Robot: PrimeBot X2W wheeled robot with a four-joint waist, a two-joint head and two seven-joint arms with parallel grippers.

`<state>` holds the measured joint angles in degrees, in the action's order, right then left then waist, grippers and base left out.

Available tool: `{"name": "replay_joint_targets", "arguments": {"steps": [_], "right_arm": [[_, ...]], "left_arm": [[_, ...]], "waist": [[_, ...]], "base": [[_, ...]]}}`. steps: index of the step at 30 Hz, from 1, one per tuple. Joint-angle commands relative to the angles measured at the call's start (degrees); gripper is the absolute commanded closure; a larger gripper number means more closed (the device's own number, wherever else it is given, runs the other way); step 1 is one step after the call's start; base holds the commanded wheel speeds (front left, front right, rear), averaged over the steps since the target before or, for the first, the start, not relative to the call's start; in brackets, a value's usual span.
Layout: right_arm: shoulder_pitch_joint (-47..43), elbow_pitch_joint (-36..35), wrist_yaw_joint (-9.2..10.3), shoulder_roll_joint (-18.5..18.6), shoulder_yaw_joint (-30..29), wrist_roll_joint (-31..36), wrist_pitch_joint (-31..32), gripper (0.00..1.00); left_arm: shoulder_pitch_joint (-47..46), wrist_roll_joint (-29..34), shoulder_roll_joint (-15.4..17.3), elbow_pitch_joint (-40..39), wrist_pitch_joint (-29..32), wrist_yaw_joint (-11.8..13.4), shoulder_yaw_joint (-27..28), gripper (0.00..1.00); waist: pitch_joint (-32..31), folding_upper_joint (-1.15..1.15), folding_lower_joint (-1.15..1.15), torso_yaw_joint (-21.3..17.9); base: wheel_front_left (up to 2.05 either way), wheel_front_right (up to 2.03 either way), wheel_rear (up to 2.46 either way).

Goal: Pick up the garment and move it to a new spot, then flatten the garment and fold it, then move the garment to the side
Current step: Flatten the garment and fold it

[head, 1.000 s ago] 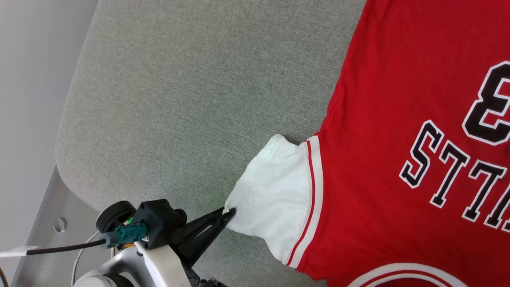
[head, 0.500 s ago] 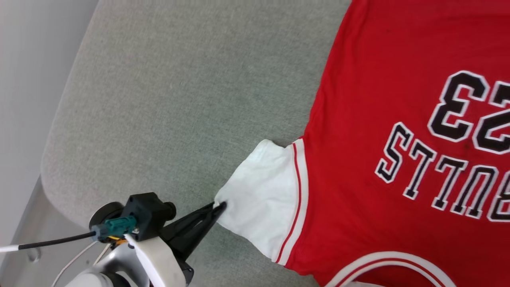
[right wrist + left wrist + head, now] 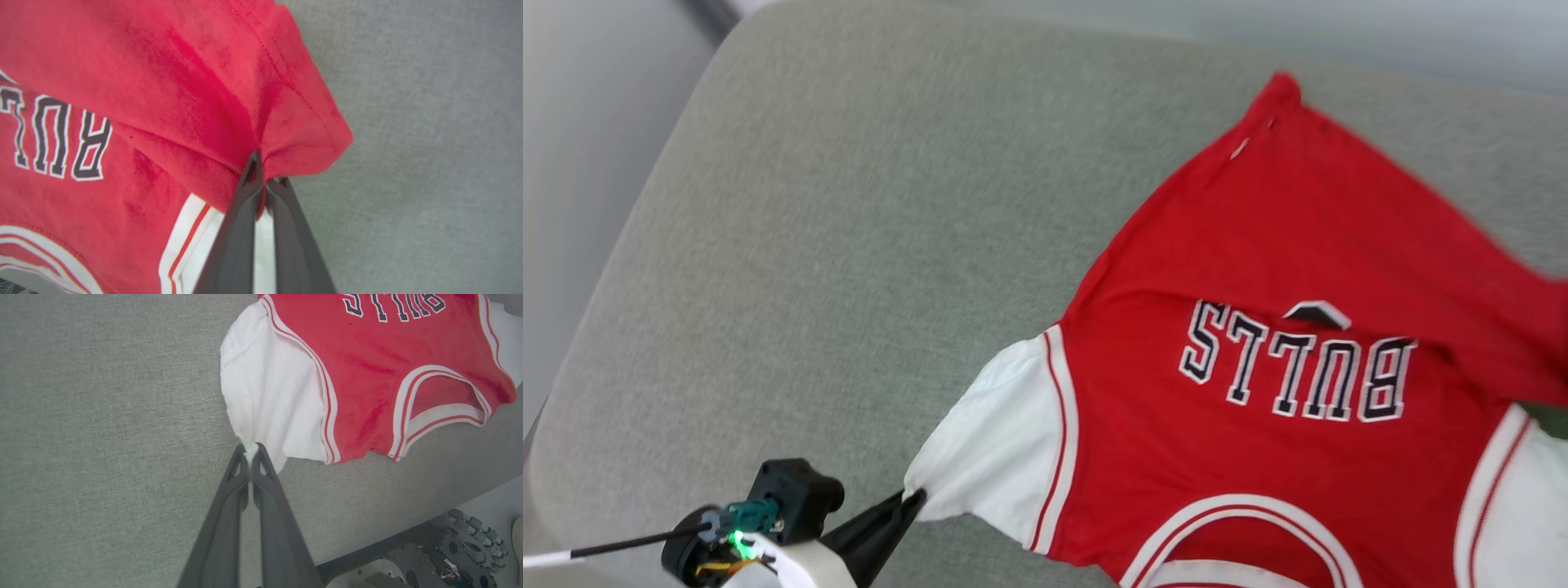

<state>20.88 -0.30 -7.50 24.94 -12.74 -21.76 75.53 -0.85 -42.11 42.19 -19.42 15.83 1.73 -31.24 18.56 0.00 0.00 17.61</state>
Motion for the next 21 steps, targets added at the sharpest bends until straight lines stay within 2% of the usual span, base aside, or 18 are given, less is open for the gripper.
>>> {"name": "replay_joint_targets", "arguments": {"steps": [1, 6, 11, 15, 21], "right_arm": [[-2.1, -0.7, 0.02, -1.0, -0.4, -0.5, -0.3, 1.00], [-13.7, -8.8, 0.02, -4.7, -2.9, -2.4, -0.8, 1.00], [-23.2, -13.2, 0.02, -8.6, -5.8, -3.2, -2.0, 1.00], [-29.1, -13.2, 0.02, -11.2, -7.3, -3.4, -3.3, 1.00], [-32.8, -10.5, 0.02, -11.5, -6.2, -3.4, -5.9, 1.00]], "left_arm": [[0.7, -0.2, 0.2, 0.1, 0.0, 0.4, 0.1, 1.00], [3.4, -1.3, 1.2, 0.4, -0.3, 1.6, 0.9, 1.00], [5.5, -2.1, 1.9, 0.3, -0.5, 2.6, 1.2, 1.00], [6.6, -2.3, 2.2, 0.1, -0.5, 3.1, 1.2, 1.00], [7.2, -2.5, 2.3, -0.3, -0.3, 3.4, 1.1, 1.00]], "waist": [[-4.5, 0.00, 0.00, -3.8], [-7.8, 0.00, 0.00, -5.9], [-10.2, 0.00, 0.00, -7.1], [-11.1, 0.00, 0.00, -7.4], [-11.6, 0.00, 0.00, -7.5]], "base": [[0.00, 0.00, 0.00], [0.00, 0.00, 0.00], [0.00, 0.00, 0.00], [0.00, 0.00, 0.00], [0.00, 0.00, 0.00]]}}
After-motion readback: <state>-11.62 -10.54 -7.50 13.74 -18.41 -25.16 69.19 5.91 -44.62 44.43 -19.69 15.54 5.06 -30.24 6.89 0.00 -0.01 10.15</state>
